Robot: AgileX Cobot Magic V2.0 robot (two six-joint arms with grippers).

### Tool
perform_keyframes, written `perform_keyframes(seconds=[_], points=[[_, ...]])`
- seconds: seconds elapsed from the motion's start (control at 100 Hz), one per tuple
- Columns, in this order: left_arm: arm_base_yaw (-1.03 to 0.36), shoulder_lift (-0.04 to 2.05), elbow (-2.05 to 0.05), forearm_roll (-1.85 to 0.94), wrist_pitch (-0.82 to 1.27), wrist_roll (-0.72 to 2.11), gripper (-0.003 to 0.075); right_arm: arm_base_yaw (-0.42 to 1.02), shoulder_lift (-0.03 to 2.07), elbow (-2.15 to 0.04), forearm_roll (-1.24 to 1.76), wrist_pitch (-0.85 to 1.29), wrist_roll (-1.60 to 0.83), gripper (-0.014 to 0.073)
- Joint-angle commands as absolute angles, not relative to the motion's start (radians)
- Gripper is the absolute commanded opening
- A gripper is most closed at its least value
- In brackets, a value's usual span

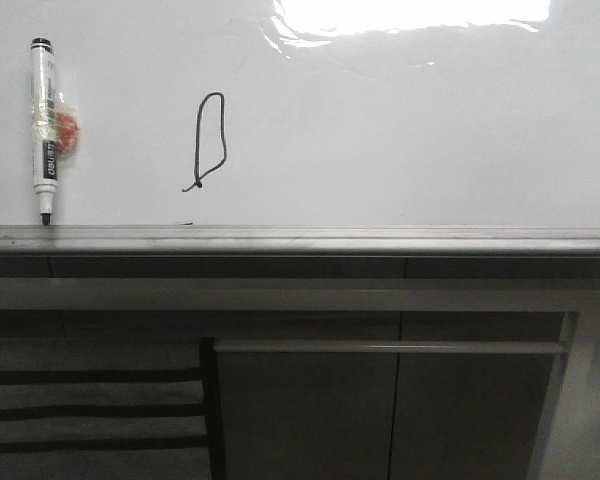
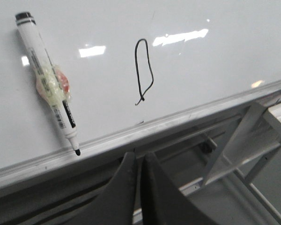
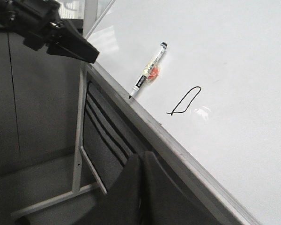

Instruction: Write number 0 on whiteboard

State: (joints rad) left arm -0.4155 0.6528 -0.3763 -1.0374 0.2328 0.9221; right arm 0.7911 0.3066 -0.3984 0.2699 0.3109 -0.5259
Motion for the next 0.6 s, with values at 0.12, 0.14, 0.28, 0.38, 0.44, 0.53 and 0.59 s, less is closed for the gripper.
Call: perform_keyframes(seconds=[0.12,0.14,0.28,0.38,0.44,0.53,0.59], points=[[-0.415,0.479,-0.319,-1.036,0.160,0.929,-0.0020,0.791,0.227,-0.274,0.271,0.153,-0.511,-0.0060],[-0.415,0.466,-0.314,-1.036,0.163,0.929,-0.0020,0.791,0.226,-0.264,0.274,0.153,-0.511,-0.0060],[-0.415,0.410,-0.302,-1.046,0.193,0.929,-0.0020,0.791,0.225,-0.233,0.279,0.157,-0.511,-0.0060],[-0.415,0.406,-0.302,-1.076,0.209,0.929,-0.0020,0.791,0.225,-0.231,0.279,0.162,-0.511,-0.0060],[-0.415,0.406,-0.302,-1.076,0.211,0.929,-0.0020,0.791,0.225,-0.231,0.279,0.162,-0.511,-0.0060],[-0.415,0.406,-0.302,-1.076,0.211,0.929,-0.0020,0.791,0.225,-0.231,0.279,0.162,-0.511,-0.0060],[-0.415,0.406,-0.302,-1.076,0.211,0.929,-0.0020,0.791,0.225,-0.231,0.279,0.162,-0.511,-0.0060]])
